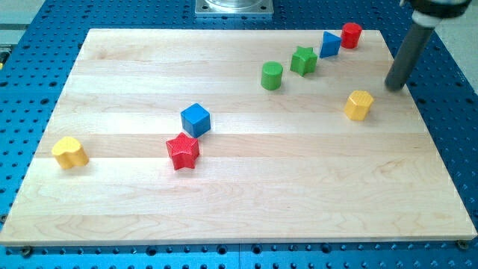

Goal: Move the red circle diagonally top left to the blue triangle

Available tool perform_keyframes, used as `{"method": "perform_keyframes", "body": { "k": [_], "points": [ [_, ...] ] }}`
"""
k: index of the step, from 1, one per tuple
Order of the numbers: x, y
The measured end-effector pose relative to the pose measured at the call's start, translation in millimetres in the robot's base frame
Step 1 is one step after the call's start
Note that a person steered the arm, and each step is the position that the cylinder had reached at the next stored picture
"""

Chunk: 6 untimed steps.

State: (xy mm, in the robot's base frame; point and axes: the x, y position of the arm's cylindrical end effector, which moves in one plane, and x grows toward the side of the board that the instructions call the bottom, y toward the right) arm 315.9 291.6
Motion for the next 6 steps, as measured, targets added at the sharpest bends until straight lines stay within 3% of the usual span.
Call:
{"method": "perform_keyframes", "body": {
  "k": [1, 3, 4, 5, 6],
  "points": [
    [-79.7, -0.8],
    [-85.5, -114.5],
    [-115.0, -108.6],
    [-115.9, -165.2],
    [-79.9, -207.8]
  ]
}}
